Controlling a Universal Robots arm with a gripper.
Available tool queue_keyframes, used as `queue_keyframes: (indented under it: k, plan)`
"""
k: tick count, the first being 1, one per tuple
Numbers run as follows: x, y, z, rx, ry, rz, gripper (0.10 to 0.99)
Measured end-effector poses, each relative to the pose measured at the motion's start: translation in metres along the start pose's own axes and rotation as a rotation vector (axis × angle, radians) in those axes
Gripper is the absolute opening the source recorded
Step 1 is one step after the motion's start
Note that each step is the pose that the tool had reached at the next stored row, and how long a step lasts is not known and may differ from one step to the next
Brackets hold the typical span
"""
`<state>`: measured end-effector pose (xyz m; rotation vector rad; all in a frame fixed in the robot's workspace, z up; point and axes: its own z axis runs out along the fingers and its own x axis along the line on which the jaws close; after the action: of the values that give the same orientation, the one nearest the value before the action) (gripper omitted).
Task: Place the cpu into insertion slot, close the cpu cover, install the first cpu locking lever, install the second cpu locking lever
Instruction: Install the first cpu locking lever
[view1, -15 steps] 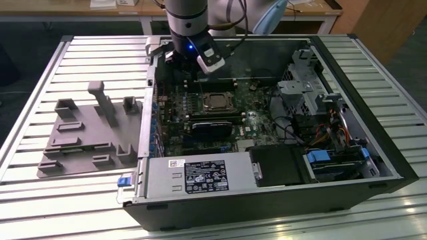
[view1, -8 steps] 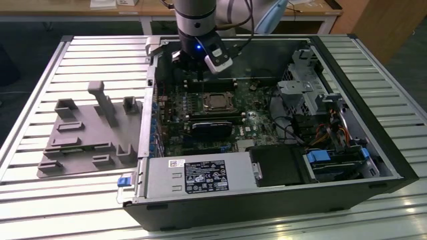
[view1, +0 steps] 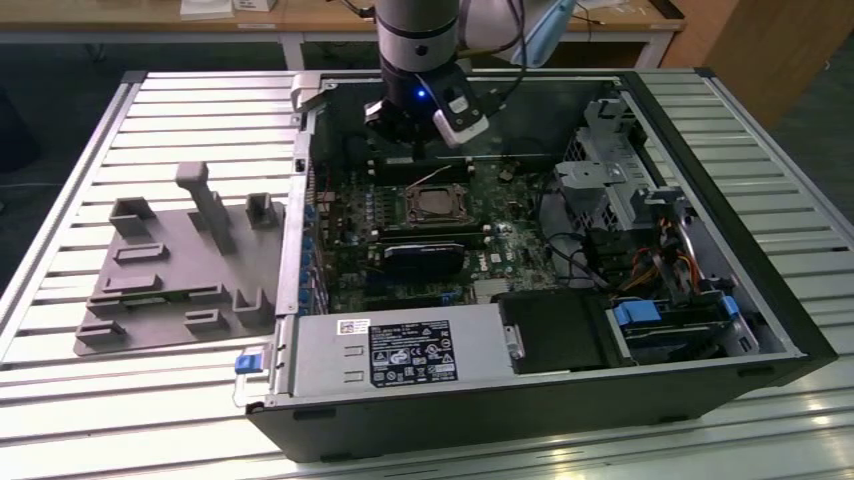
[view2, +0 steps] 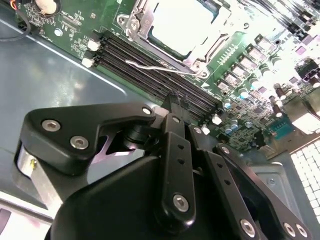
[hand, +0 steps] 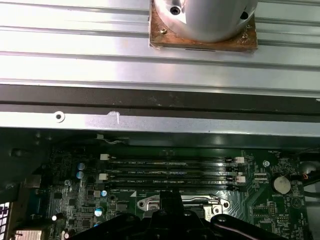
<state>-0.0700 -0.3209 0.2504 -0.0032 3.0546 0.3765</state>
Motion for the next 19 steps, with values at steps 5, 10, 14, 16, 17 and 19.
queue_keyframes:
  k: [5,10,14,16,17,19]
  plan:
    - [0.0001,-0.0003,0.0015,0.001,-0.0065,-0.002,0.102]
    - [0.0008,-0.0016,0.0063,0.002,-0.0238,-0.006,0.102]
    - [0.0011,-0.0027,0.0109,0.002,-0.0349,-0.009,0.102]
    - [0.0013,-0.0033,0.0131,0.002,-0.0408,-0.01,0.102]
    - [0.0014,-0.0035,0.0141,0.002,-0.0442,-0.011,0.102]
    - [0.0015,-0.0039,0.0155,0.004,-0.0524,-0.013,0.102]
